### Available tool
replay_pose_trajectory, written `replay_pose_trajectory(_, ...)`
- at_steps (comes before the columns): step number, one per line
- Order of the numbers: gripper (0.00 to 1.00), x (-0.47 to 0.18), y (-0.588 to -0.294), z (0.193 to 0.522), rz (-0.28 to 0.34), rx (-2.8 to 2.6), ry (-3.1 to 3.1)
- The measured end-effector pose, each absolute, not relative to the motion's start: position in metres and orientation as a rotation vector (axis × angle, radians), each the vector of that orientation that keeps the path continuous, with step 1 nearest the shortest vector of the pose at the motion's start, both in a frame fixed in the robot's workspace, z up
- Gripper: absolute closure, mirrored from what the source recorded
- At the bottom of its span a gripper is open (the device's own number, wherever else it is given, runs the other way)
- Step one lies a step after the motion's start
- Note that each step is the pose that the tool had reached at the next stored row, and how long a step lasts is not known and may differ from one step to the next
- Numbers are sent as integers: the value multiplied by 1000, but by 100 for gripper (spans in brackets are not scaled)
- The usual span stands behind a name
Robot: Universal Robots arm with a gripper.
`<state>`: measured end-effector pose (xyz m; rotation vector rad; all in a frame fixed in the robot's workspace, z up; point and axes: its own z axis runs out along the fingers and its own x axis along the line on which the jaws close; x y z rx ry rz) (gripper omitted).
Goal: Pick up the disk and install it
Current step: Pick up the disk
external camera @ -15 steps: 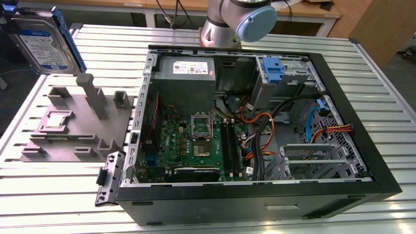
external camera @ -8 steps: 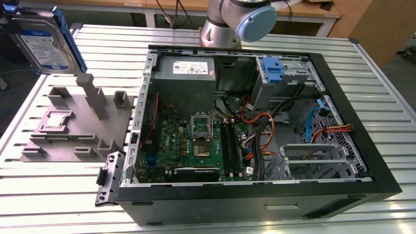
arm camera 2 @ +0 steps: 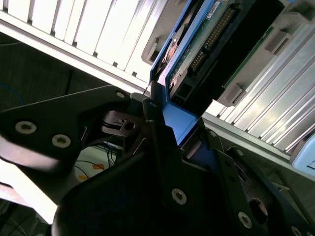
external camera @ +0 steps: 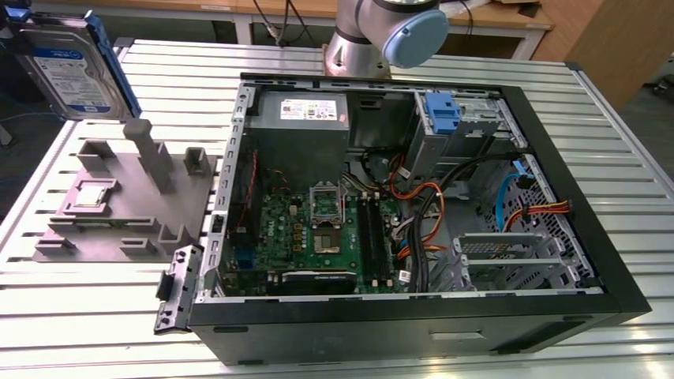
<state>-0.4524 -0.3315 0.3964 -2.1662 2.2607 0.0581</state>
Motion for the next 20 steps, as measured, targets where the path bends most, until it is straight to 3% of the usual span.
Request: replay_pose_trajectory(20,63,-452,-332,417,58,-2166,2261)
